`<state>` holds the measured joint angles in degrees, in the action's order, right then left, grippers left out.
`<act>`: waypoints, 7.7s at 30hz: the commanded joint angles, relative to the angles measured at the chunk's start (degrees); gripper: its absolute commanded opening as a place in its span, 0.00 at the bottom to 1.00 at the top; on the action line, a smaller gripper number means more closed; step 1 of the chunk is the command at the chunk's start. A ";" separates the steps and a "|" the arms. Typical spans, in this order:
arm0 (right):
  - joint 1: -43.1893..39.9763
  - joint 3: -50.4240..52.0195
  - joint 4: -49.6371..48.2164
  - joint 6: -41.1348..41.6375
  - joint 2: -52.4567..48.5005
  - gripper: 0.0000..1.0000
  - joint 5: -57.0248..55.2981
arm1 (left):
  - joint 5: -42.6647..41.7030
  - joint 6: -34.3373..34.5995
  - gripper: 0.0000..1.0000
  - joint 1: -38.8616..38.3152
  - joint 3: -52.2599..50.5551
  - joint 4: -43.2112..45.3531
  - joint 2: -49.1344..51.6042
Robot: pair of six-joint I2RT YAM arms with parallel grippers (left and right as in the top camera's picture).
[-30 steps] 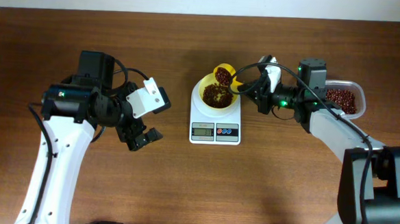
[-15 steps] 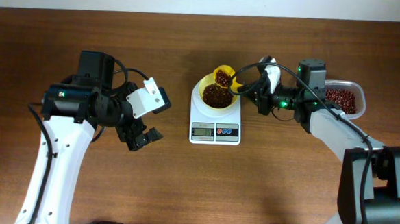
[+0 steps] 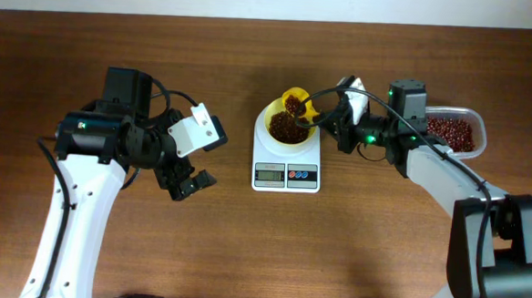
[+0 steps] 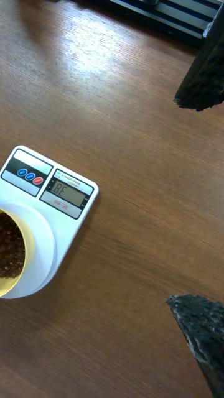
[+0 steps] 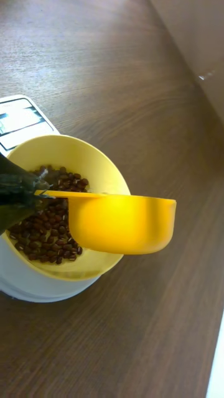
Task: Scoop item into bowl and weigh 50g on scale
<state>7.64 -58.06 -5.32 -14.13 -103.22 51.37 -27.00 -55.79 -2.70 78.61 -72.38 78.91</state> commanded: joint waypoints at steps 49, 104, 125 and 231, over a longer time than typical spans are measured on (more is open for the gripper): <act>3.76 -1.22 10.25 0.02 7.13 0.04 -8.59 | -1.03 -0.90 0.99 -0.02 0.94 0.07 -0.76; 7.08 -2.78 12.70 -0.37 9.49 0.04 -21.44 | -1.03 -0.90 0.99 -0.02 0.94 0.07 -0.76; -11.78 -2.78 13.66 14.93 9.66 0.04 3.72 | -1.03 -0.90 0.99 -0.02 0.94 0.07 -0.76; 2.43 -3.04 15.28 13.38 6.12 0.04 -0.59 | -1.03 -0.90 0.99 -0.02 0.94 0.07 -0.76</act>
<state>11.55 -60.69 10.57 -1.83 -96.73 46.09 -27.00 -55.79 -2.70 78.61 -72.38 78.89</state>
